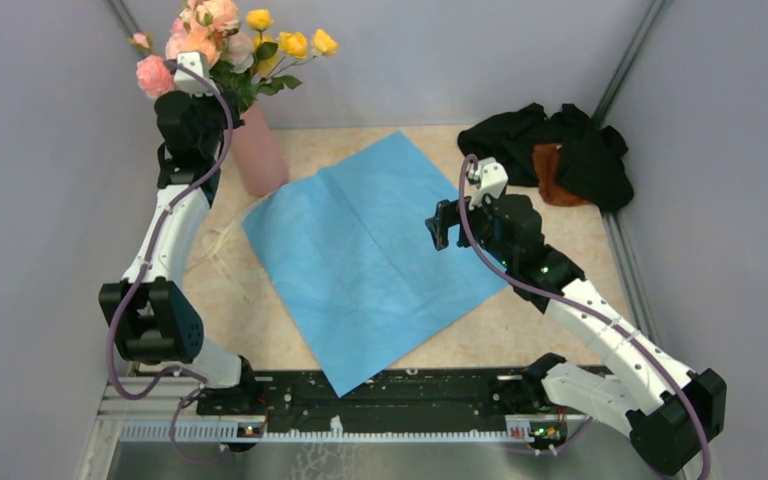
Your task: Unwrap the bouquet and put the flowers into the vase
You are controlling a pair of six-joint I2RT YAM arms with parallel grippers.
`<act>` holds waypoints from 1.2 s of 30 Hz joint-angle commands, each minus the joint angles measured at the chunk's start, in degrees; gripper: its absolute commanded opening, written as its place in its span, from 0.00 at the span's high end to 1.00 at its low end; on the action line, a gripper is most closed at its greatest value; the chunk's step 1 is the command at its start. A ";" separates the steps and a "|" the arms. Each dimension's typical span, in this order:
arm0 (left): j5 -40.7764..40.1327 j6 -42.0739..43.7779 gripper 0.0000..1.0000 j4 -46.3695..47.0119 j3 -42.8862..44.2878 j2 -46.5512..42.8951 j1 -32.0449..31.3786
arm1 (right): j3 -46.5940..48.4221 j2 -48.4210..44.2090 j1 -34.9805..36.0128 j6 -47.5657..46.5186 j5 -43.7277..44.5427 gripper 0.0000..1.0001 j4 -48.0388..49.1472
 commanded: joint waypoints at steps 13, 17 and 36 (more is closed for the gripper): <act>3.49 -2.97 0.67 -0.10 -3.55 -1.48 -0.24 | -0.02 -0.62 -0.18 0.17 -0.47 0.02 2.86; 7.26 -4.96 0.35 -0.08 -6.41 -5.02 -0.39 | -0.15 -0.27 -0.19 0.44 -1.05 0.02 3.32; 14.64 -7.47 0.32 0.81 -20.48 -10.93 -3.95 | -0.49 3.05 -0.28 1.68 -2.63 0.02 5.55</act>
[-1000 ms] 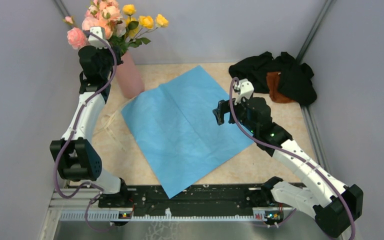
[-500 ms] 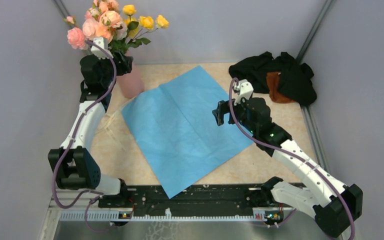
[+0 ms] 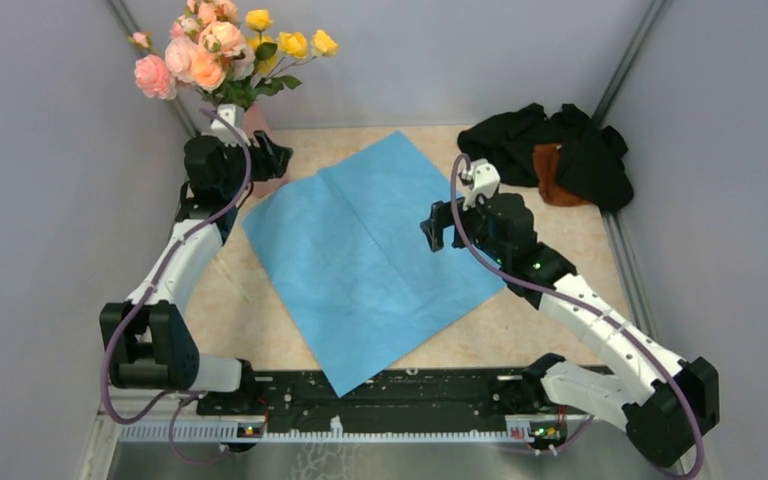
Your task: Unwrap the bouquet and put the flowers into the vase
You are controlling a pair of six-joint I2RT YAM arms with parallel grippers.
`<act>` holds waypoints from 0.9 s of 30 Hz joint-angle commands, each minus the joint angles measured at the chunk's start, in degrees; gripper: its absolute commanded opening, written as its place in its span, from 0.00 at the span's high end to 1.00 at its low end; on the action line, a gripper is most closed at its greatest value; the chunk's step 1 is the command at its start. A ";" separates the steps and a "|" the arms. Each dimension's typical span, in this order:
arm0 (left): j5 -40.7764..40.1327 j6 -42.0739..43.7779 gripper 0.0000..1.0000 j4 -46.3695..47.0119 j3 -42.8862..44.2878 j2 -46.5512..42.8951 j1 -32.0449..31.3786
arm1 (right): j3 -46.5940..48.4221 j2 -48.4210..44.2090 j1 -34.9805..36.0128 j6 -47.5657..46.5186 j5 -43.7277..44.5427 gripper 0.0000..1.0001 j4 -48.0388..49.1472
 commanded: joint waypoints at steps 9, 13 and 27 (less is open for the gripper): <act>0.15 1.48 0.32 0.66 -11.09 -5.75 -8.65 | -0.05 8.20 -0.19 3.11 0.07 0.02 7.34; 0.60 -0.29 0.25 4.19 -15.78 -3.79 -12.61 | -0.70 13.08 -0.17 4.66 -0.52 0.02 11.02; -11.55 -3.55 0.01 15.88 -28.07 1.28 -24.24 | 1.26 31.56 -0.15 7.89 -0.55 0.02 18.78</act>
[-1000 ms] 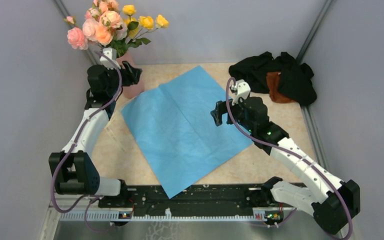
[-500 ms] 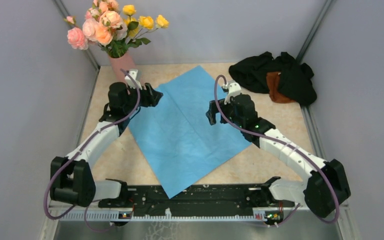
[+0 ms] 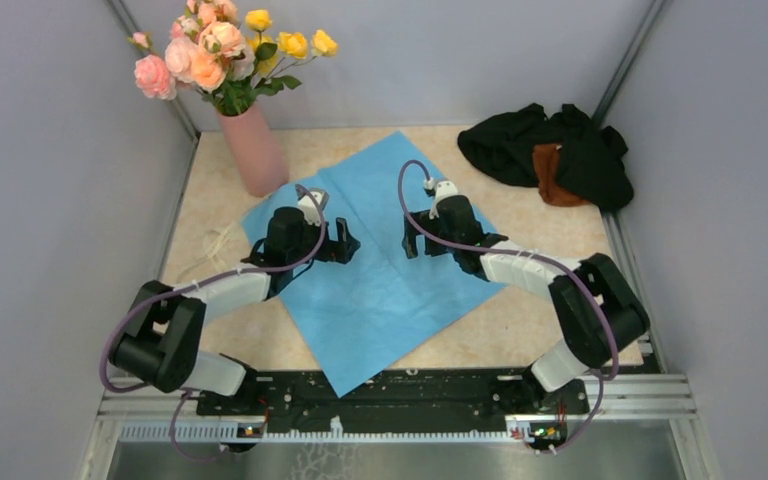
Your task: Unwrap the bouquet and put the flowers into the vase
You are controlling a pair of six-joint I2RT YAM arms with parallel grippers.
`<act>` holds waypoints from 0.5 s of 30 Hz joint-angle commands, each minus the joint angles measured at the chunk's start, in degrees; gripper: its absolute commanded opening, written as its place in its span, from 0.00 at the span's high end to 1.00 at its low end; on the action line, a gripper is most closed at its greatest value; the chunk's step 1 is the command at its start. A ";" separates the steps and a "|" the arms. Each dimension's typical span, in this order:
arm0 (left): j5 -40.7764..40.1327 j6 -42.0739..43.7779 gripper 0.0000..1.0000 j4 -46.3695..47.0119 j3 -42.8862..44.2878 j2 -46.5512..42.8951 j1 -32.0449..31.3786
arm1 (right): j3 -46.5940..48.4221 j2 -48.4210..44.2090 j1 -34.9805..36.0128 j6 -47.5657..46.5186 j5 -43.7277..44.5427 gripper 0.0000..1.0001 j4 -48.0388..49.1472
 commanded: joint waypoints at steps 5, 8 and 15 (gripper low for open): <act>-16.75 -7.98 0.01 0.98 1.11 -2.34 -3.66 | 2.37 2.11 -0.21 2.01 -0.64 0.02 5.43; -19.94 -7.60 0.01 -3.10 3.28 -1.97 -4.67 | 2.12 1.41 -0.14 1.84 -0.27 0.02 5.19; -19.19 -7.67 0.01 -2.99 3.40 -1.53 -5.00 | 2.21 1.85 -0.20 1.71 -0.64 0.01 4.71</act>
